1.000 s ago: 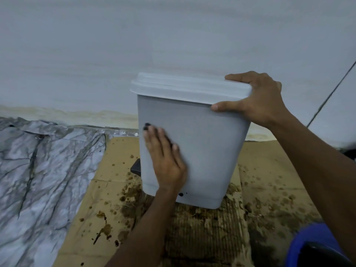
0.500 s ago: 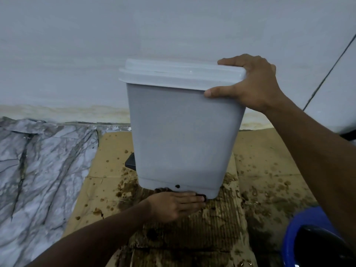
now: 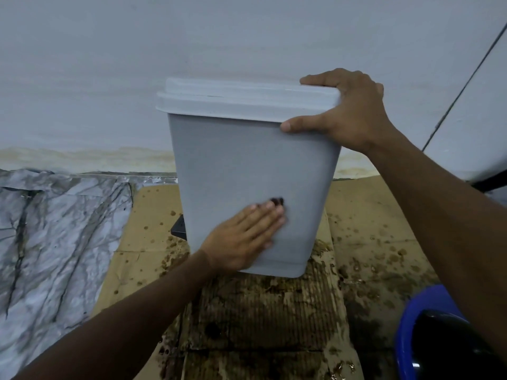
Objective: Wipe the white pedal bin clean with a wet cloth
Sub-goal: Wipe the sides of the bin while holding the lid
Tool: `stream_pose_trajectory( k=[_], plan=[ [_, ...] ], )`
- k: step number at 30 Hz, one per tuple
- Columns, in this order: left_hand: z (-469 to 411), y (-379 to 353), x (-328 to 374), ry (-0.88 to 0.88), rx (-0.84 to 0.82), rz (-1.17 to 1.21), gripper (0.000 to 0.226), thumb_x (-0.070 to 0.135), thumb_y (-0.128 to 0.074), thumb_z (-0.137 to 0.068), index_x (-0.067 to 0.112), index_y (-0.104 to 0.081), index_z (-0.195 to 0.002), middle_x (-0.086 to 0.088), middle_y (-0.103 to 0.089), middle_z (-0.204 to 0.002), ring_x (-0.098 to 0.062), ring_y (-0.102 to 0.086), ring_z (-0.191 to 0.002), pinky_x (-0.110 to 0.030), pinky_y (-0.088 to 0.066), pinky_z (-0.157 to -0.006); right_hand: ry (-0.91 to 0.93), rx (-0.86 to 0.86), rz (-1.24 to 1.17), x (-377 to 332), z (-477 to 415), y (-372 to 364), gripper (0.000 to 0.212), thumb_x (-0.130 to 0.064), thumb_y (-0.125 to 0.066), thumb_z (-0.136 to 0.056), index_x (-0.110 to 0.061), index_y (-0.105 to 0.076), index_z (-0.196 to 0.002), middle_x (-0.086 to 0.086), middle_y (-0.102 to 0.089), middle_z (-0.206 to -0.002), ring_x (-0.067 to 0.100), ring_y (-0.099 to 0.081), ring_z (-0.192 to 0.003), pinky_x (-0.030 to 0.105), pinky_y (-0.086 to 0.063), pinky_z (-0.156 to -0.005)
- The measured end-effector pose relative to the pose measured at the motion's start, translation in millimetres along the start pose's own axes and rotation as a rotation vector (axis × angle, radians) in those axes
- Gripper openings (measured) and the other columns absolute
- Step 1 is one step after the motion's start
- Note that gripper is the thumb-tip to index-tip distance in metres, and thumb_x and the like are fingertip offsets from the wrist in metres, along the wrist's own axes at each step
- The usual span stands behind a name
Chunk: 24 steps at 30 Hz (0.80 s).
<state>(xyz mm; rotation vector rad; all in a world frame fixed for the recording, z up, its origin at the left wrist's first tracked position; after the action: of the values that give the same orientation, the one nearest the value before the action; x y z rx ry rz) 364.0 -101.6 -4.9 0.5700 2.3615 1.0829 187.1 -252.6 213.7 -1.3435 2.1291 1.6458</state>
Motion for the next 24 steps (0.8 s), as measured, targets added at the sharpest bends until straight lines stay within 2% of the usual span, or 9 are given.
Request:
stream_pose_trajectory(
  k=[3,6,12,15,18,21,24],
  plan=[
    [20,-16,19,-0.232,-0.139,-0.011,0.068,0.019,-0.037,-0.101,-0.002,-0.012,-0.161,-0.017,-0.011,-0.17,-0.029,-0.01,-0.159,-0.043,-0.015,-0.129,-0.003,0.003,-0.004,1,-2,-1,0.087,-0.082,-0.075,-0.046,-0.038,-0.067,-0.121,-0.021,-0.062,-0.126,0.009,-0.05,-0.125,0.037,-0.025,-0.109],
    [30,-25,39,-0.389,-0.249,-0.029,0.055,0.019,-0.038,-0.107,-0.001,-0.031,-0.157,-0.015,-0.025,-0.167,-0.028,-0.02,-0.157,-0.041,-0.017,-0.129,-0.011,0.005,-0.028,1,-1,-1,0.089,-0.082,-0.075,-0.044,-0.037,-0.067,-0.12,-0.023,-0.062,-0.123,0.008,-0.049,-0.125,0.035,-0.024,-0.109],
    [25,-10,61,-0.398,-0.335,0.027,0.042,0.03,-0.051,-0.108,0.014,-0.055,-0.147,-0.001,-0.048,-0.157,-0.015,-0.041,-0.148,-0.031,-0.035,-0.119,-0.009,0.0,-0.023,1,3,1,0.089,-0.083,-0.078,-0.044,-0.042,-0.065,-0.122,-0.024,-0.059,-0.126,0.005,-0.044,-0.126,0.03,-0.021,-0.105],
    [8,23,58,-0.255,-0.255,0.064,0.039,0.023,-0.053,-0.106,0.007,-0.061,-0.141,-0.008,-0.052,-0.153,-0.025,-0.044,-0.146,-0.039,-0.036,-0.12,0.02,-0.012,0.01,-3,14,5,0.095,-0.088,-0.071,-0.04,-0.043,-0.064,-0.123,-0.024,-0.059,-0.121,0.006,-0.045,-0.124,0.028,-0.019,-0.101],
    [-18,73,53,0.019,-0.085,0.193,0.04,0.012,-0.038,-0.11,-0.005,-0.054,-0.143,-0.019,-0.048,-0.154,-0.035,-0.04,-0.148,-0.048,-0.031,-0.123,0.067,-0.013,0.03,-9,32,9,0.094,-0.092,-0.061,-0.044,-0.042,-0.064,-0.124,-0.026,-0.054,-0.114,0.002,-0.042,-0.117,0.029,-0.019,-0.1],
    [-44,131,45,0.202,0.137,0.221,0.042,0.005,-0.03,-0.109,-0.002,-0.047,-0.147,-0.018,-0.041,-0.16,-0.035,-0.037,-0.15,-0.05,-0.029,-0.124,0.071,0.015,-0.039,-17,52,14,0.072,-0.087,-0.048,-0.066,-0.043,-0.066,-0.12,-0.03,-0.055,-0.116,0.001,-0.043,-0.122,0.027,-0.017,-0.104],
    [-71,182,29,0.383,0.373,0.236,0.041,-0.001,-0.041,-0.105,-0.005,-0.049,-0.145,-0.013,-0.041,-0.16,-0.032,-0.037,-0.15,-0.048,-0.032,-0.123,0.032,0.056,-0.117,-25,78,16,0.047,-0.071,-0.045,-0.084,-0.045,-0.069,-0.116,-0.031,-0.057,-0.12,0.001,-0.042,-0.129,0.022,-0.012,-0.104]
  ],
)
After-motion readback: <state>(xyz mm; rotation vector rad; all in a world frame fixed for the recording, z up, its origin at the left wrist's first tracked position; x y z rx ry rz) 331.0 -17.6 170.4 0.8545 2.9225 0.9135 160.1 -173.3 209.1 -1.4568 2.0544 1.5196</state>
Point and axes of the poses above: each hand's wrist, its own z-axis away from the middle knuckle, its own y-axis out of the back of the hand, x = y × z, the point moved 2 cm from there along -z, towards the middle knuckle
